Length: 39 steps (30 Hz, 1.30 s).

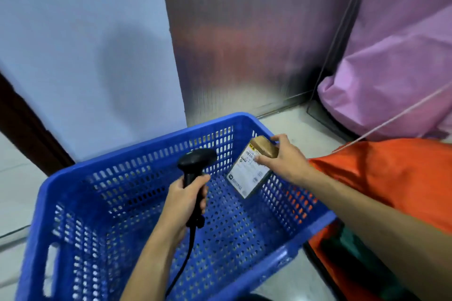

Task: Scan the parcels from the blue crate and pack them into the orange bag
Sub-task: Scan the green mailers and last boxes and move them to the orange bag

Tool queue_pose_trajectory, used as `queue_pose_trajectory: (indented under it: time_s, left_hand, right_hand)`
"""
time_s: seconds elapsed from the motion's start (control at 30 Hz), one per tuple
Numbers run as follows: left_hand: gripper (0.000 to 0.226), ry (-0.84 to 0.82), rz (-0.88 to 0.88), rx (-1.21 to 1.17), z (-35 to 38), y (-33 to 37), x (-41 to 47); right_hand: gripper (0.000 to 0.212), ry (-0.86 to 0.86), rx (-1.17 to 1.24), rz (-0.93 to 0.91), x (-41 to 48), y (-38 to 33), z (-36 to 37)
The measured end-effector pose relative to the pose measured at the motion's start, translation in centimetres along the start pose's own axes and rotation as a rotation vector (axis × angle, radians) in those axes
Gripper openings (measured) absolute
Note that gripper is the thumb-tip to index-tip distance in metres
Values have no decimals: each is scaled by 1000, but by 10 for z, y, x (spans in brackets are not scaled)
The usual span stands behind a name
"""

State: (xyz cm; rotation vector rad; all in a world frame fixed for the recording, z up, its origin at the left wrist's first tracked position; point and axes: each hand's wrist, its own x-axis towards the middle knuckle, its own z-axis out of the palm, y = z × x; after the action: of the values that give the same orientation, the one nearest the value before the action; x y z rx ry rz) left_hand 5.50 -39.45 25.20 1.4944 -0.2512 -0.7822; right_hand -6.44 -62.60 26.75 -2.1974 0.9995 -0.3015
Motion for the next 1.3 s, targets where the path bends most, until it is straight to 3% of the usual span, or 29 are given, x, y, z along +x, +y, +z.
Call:
queue_pose_trajectory:
  time_s: [0.2,0.33,0.4,0.47,0.57,0.73,0.87,1.1,1.3]
  left_hand:
    - [17,-204,149,80,27,79,-61]
    - [21,-389,94,117,43,129,-111]
    - [24,-509,76,126,62,145,-140]
    - [26,-561,82,118,85,149,-166]
    - [22,-594,110,95,117,136,-190]
    - [30,-555,109,-22,145,78,-208]
    - [42,-602,79,40,150,46,-210]
    - [44,-755,46,81,165,36,-209]
    - [43,-821,27,152,171,31,-209]
  right_hand:
    - [51,125,103,-44,-62,-27,-86]
    - [47,208,104,-95,-102,-26,-130]
    - [35,256,124,-115,-124,-21,-156]
    - [40,300,178,-101,-147,-11,-177]
    - [66,333,154,-53,-178,8,-199]
    - [54,387,-24,-19,-244,55,-225]
    - [61,443,39,63,-285,107,-221]
    - [45,441,58,27,-280,121,-226]
    - [58,426,8,61,-281,142,-221]
